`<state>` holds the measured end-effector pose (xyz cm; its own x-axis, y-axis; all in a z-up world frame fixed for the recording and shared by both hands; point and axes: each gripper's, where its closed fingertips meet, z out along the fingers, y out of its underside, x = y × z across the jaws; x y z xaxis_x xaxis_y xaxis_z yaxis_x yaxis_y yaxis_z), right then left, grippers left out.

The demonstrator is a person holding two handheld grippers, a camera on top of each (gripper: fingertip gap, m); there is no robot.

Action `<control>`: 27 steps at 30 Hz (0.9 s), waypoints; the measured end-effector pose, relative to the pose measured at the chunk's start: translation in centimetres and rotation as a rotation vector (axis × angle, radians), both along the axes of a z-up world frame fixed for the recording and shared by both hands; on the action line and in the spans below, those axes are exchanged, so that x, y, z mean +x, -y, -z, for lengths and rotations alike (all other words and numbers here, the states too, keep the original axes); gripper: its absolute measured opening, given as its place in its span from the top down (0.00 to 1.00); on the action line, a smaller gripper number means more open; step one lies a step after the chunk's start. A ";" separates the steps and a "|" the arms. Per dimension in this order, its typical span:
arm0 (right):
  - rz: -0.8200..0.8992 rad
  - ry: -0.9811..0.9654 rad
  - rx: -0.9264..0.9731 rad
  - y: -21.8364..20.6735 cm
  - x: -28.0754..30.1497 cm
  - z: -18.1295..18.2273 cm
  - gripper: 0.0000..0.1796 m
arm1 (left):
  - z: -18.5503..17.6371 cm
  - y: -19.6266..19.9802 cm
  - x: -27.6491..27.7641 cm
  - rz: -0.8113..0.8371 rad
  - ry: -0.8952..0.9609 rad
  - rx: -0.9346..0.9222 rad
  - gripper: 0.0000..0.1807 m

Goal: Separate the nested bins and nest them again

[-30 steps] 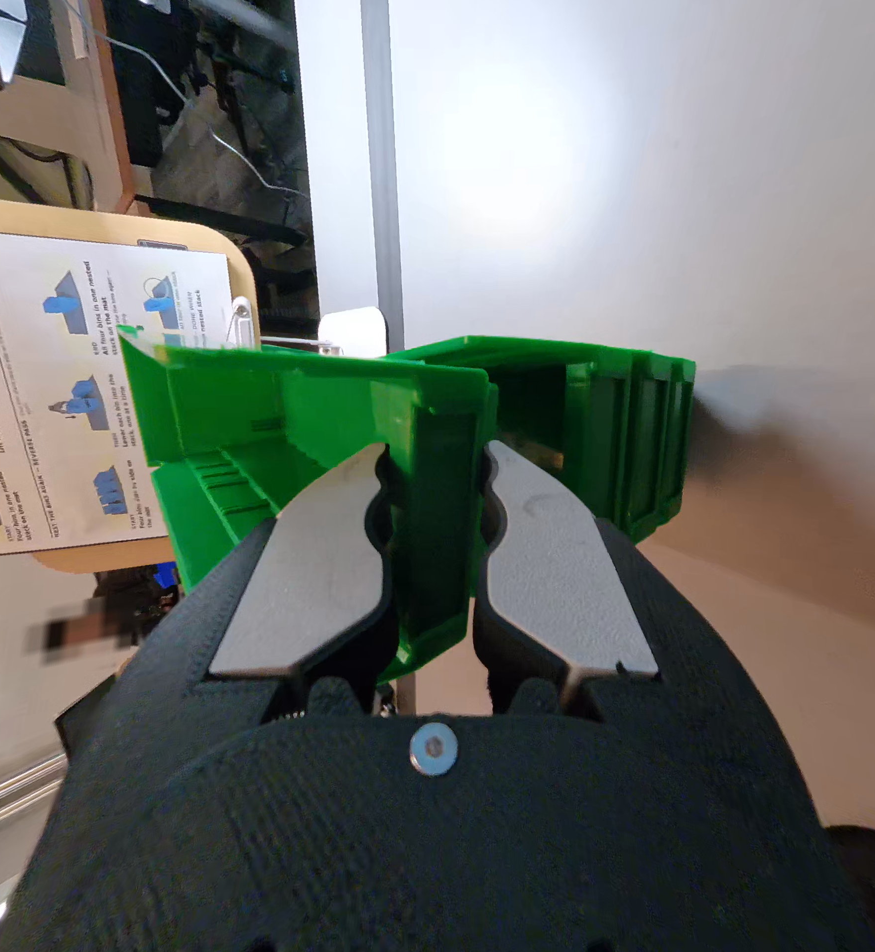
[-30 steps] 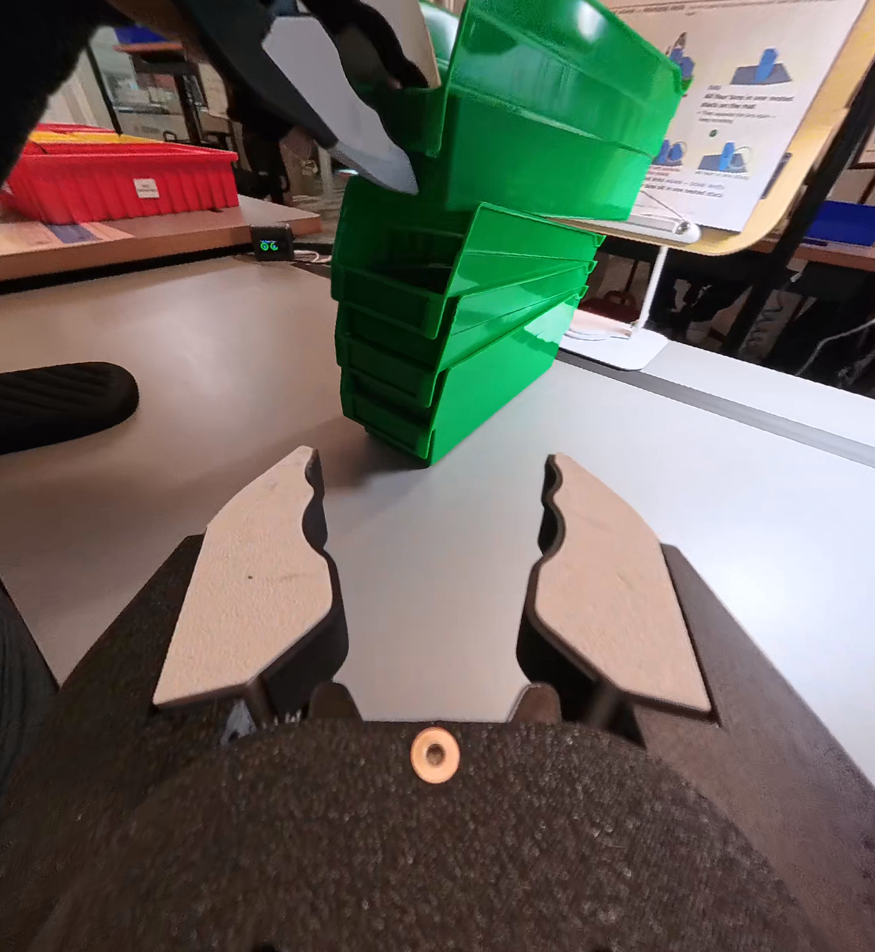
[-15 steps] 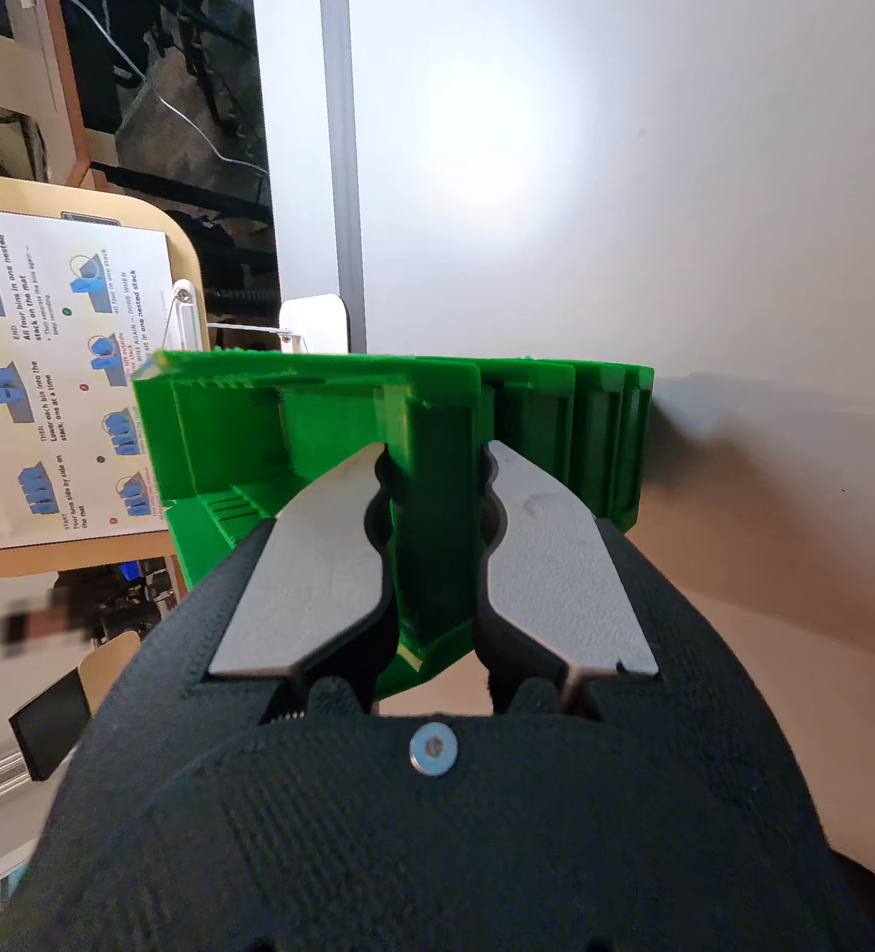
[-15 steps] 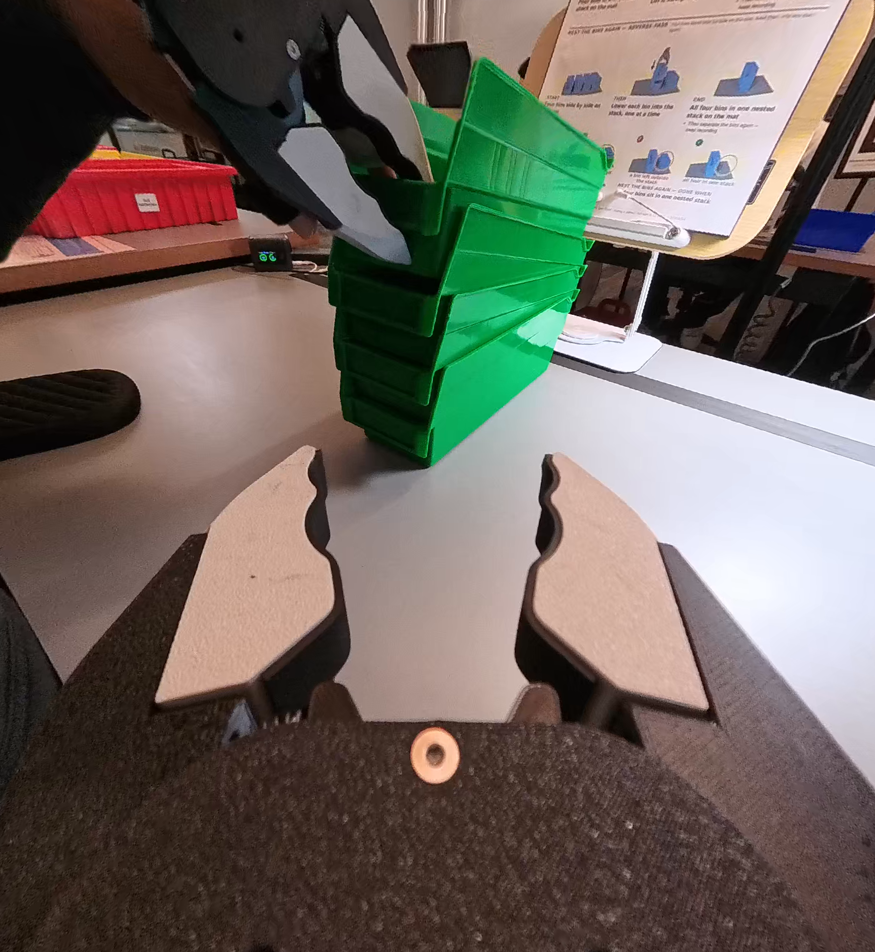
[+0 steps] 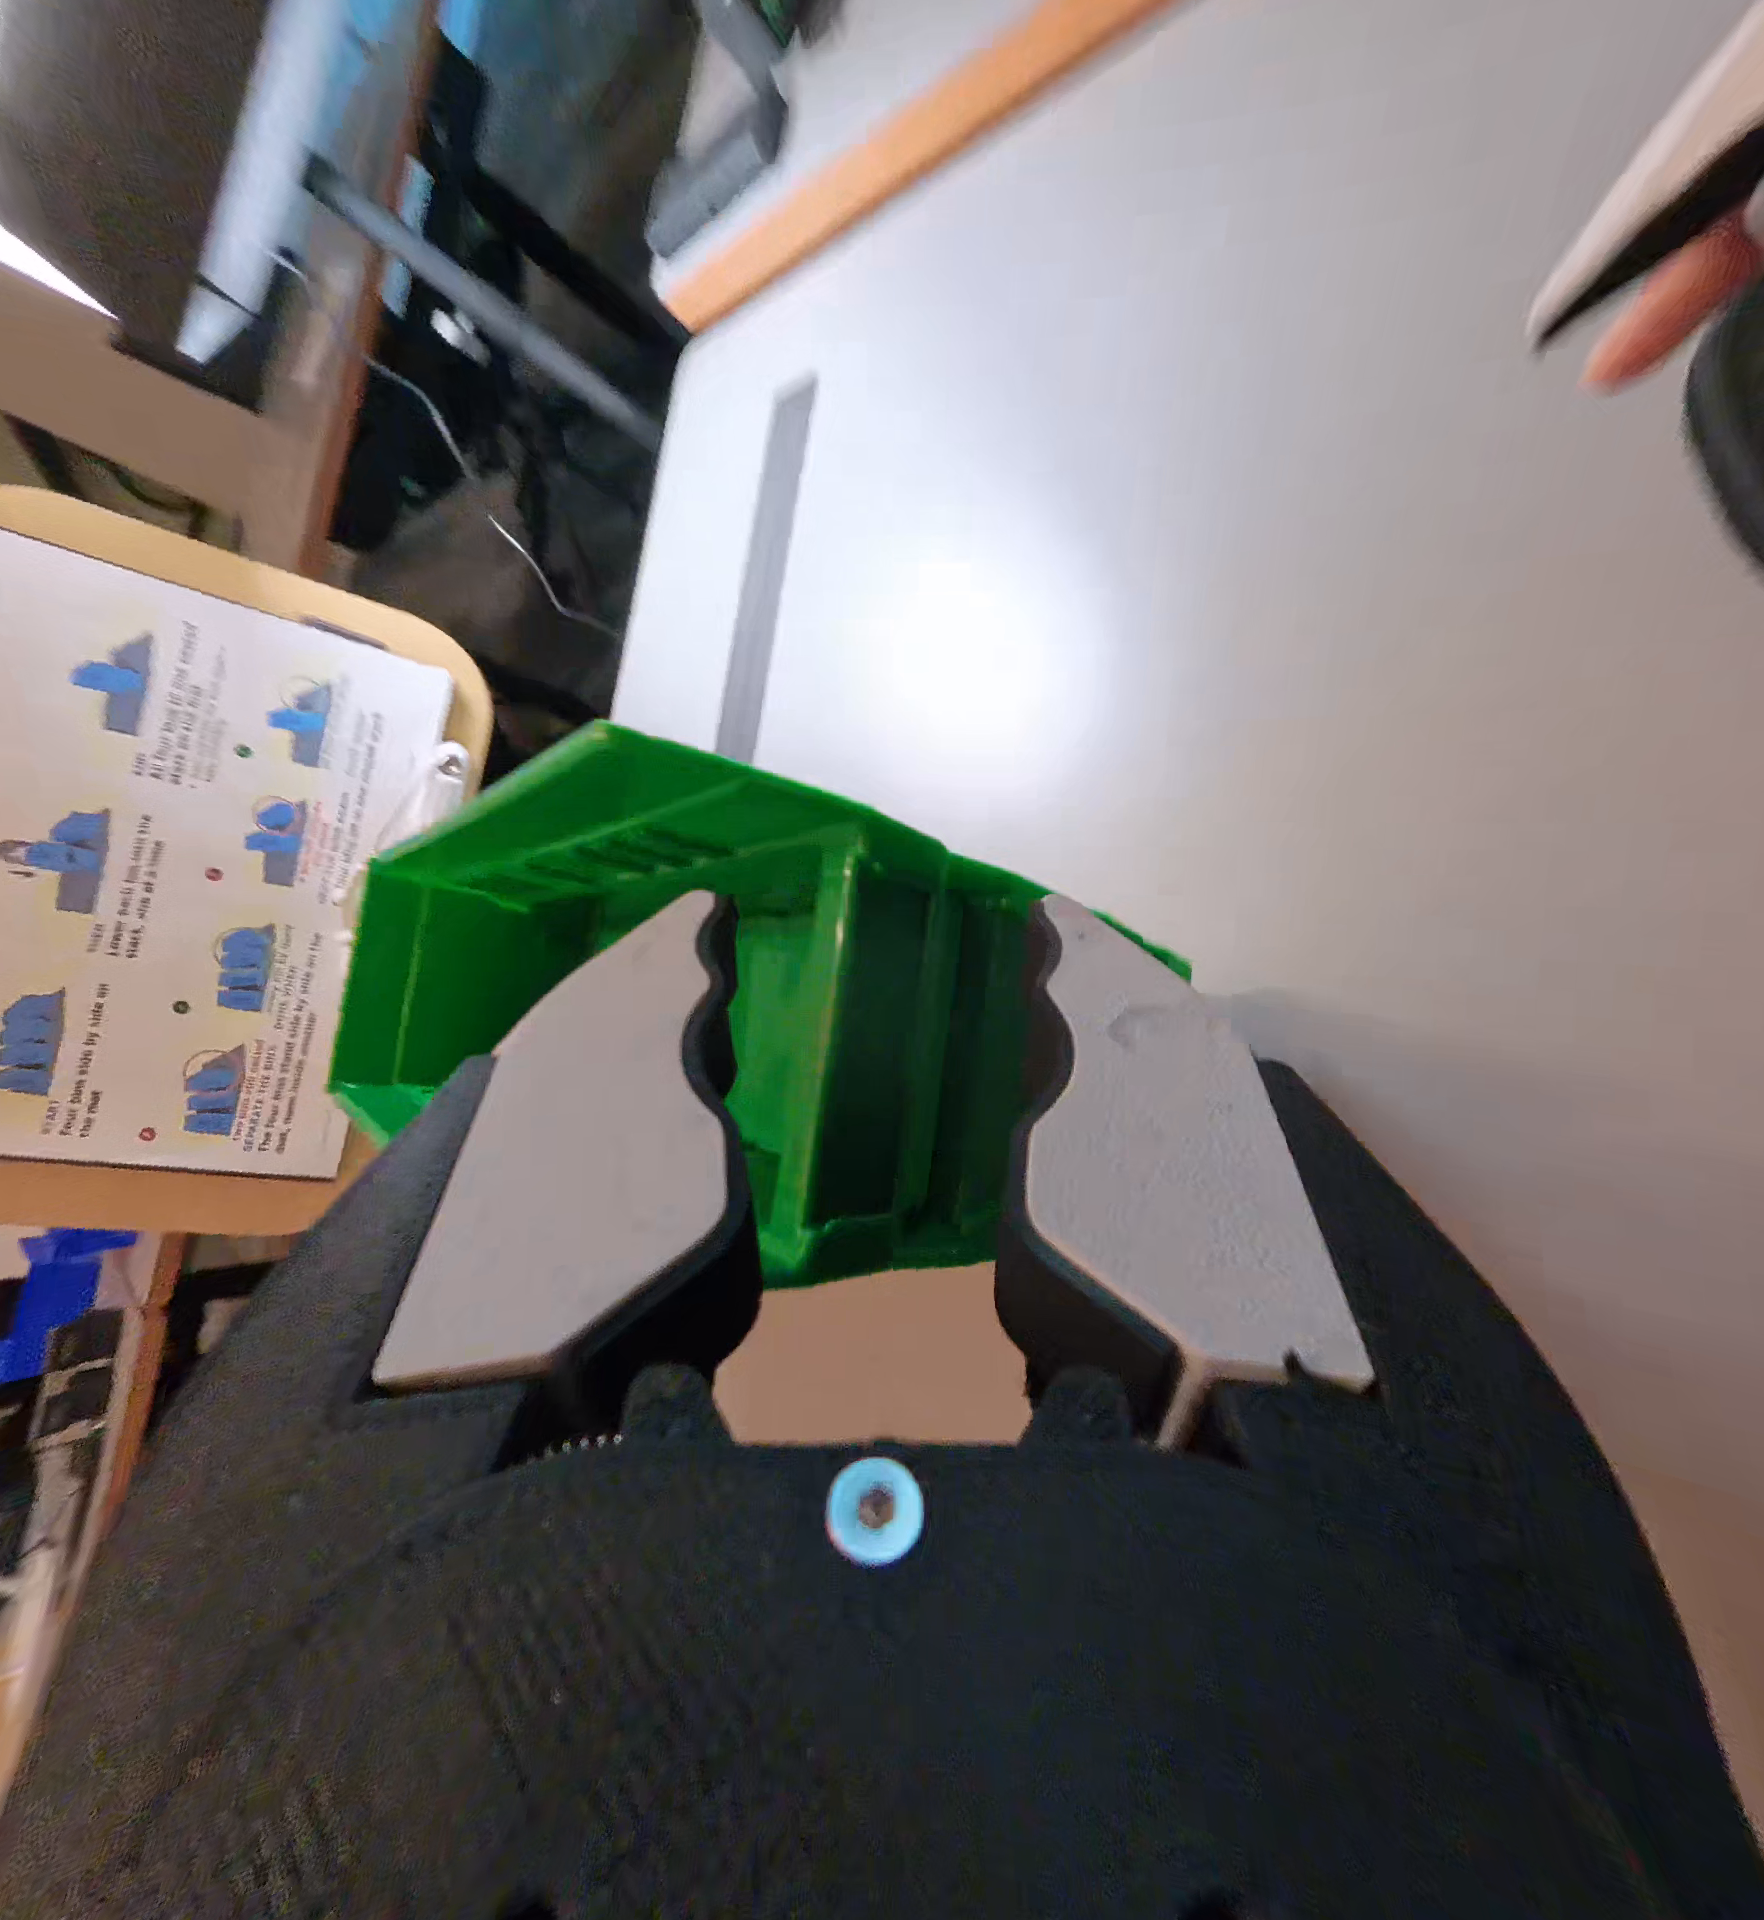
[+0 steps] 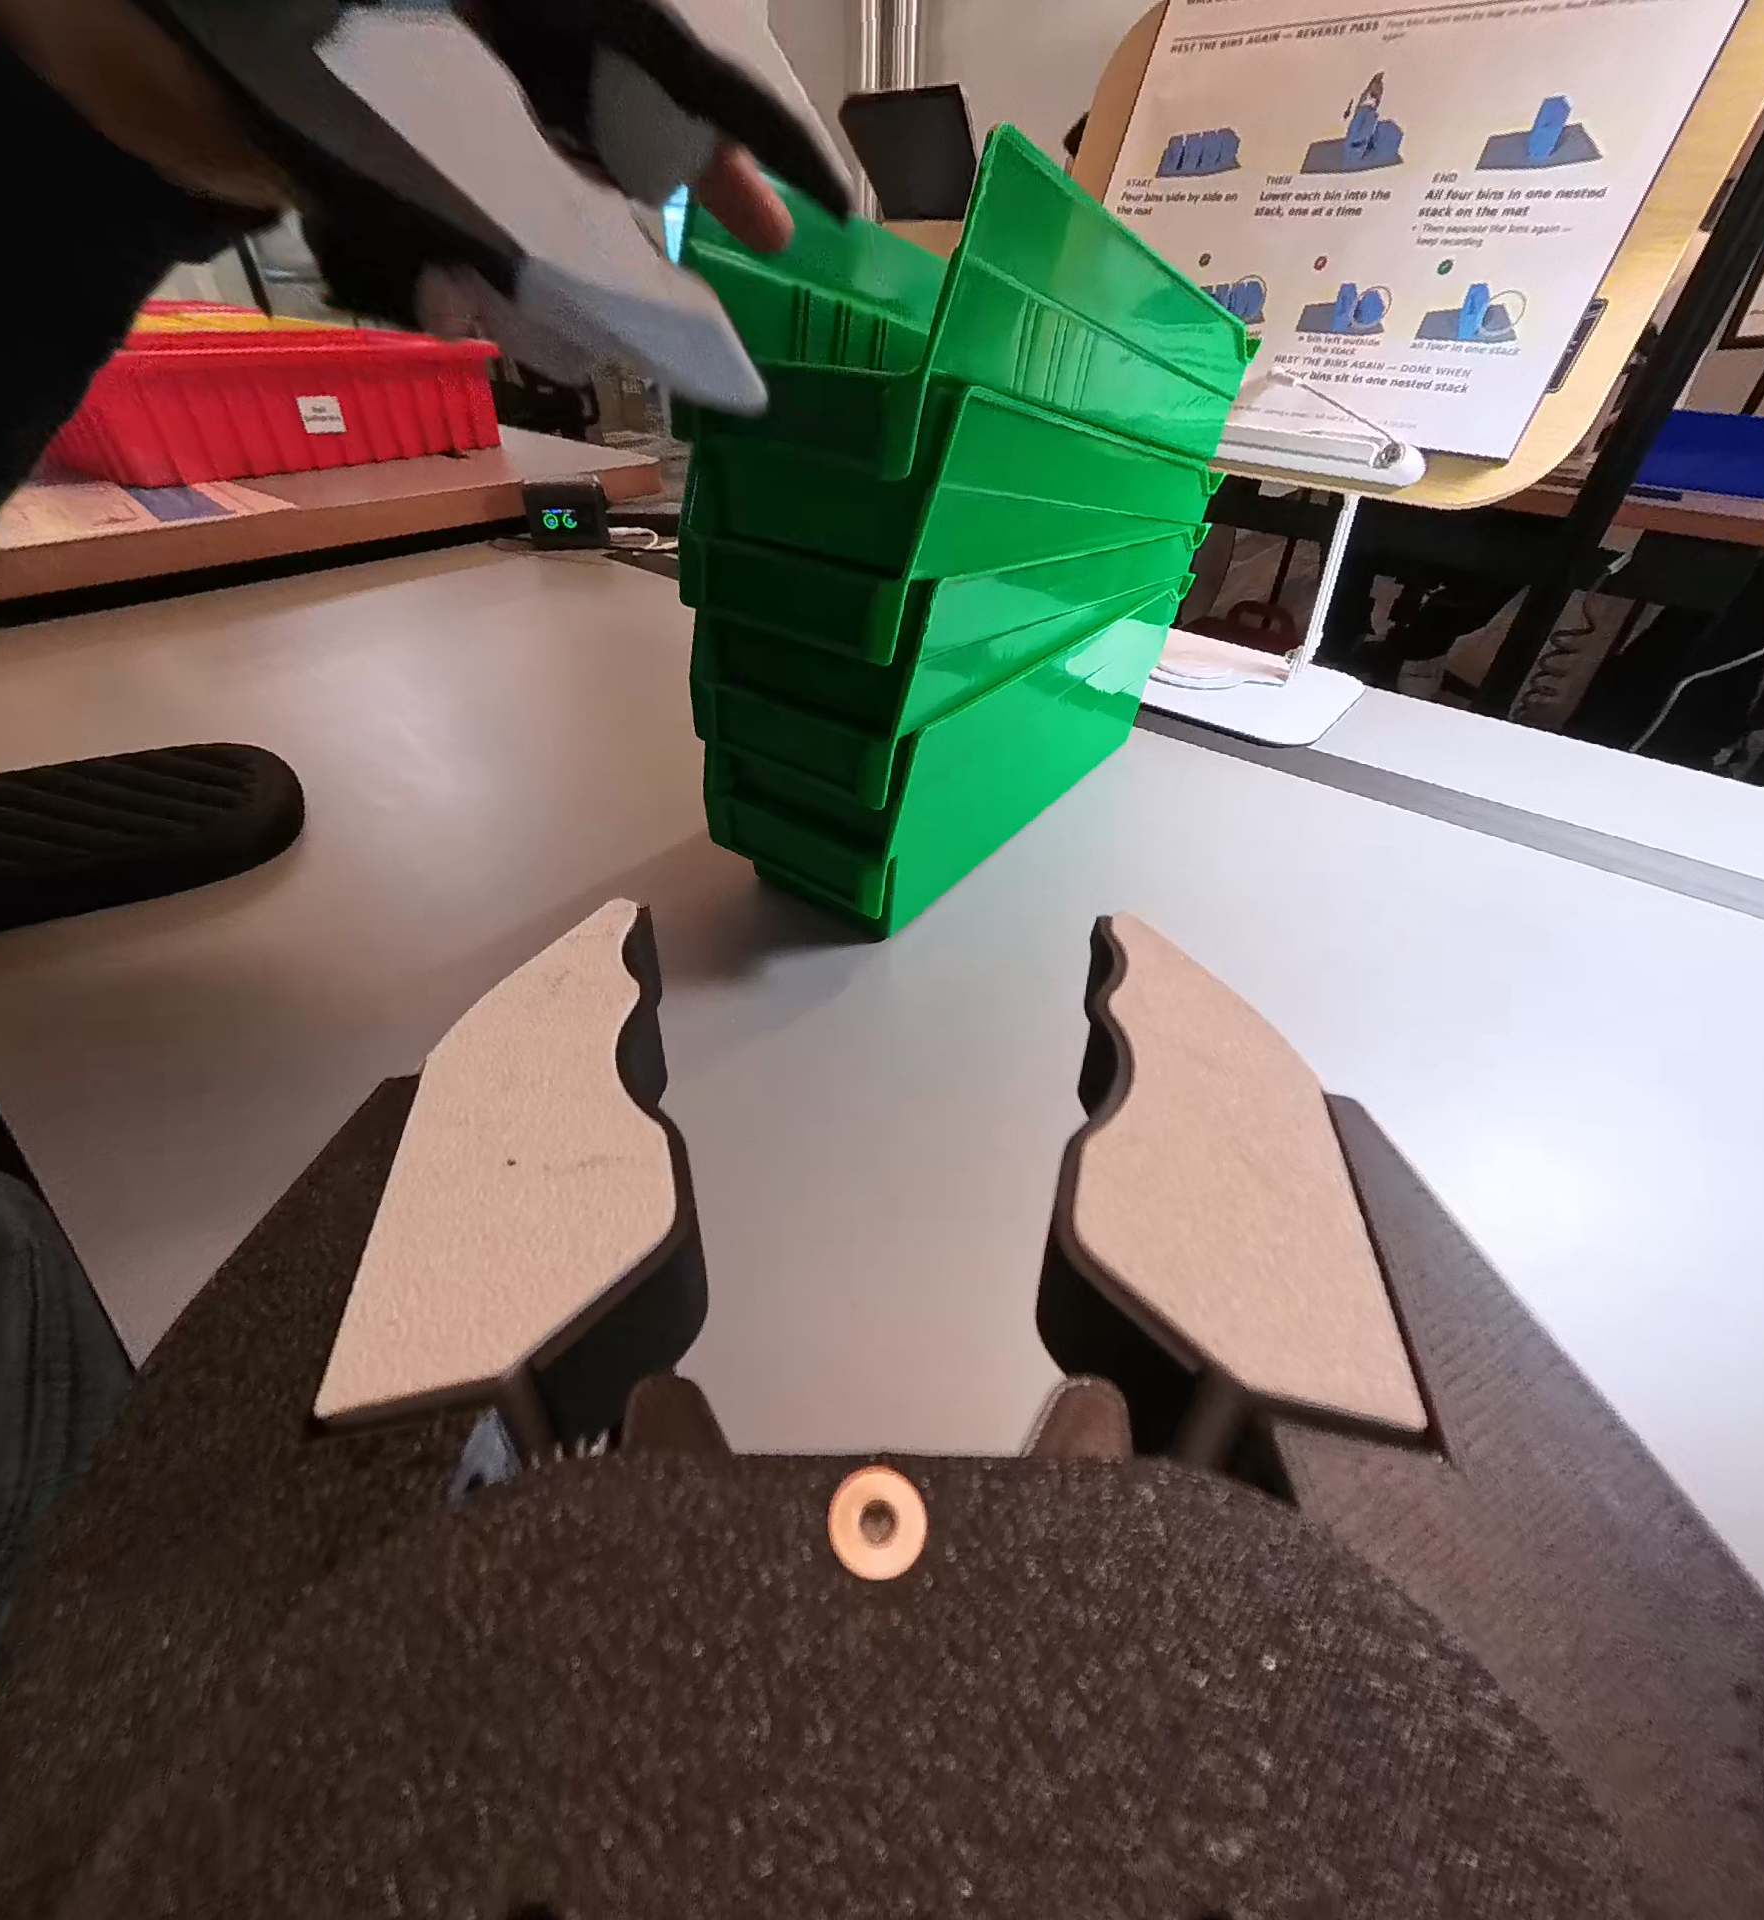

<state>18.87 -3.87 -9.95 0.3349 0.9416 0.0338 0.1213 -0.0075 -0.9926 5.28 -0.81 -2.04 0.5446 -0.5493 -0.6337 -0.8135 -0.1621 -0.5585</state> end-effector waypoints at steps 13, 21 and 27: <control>-0.022 0.049 0.030 0.5 -1.6 0.7 0.57 | 2.6 6.9 -9.4 -0.166 0.494 0.154 0.71; -0.033 0.072 0.052 0.8 -3.3 0.7 0.57 | 8.5 12.4 -11.6 -0.256 0.763 0.204 0.68; -0.043 0.062 0.072 1.7 -4.6 0.2 0.57 | 8.5 14.7 -12.6 -0.302 0.829 0.280 0.65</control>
<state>14.32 -5.57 -10.20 0.2891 0.9496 0.1210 0.1809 0.0699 -0.9810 -7.35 -15.51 -10.57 0.9784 -0.1961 -0.0656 -0.0814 -0.0737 -0.9939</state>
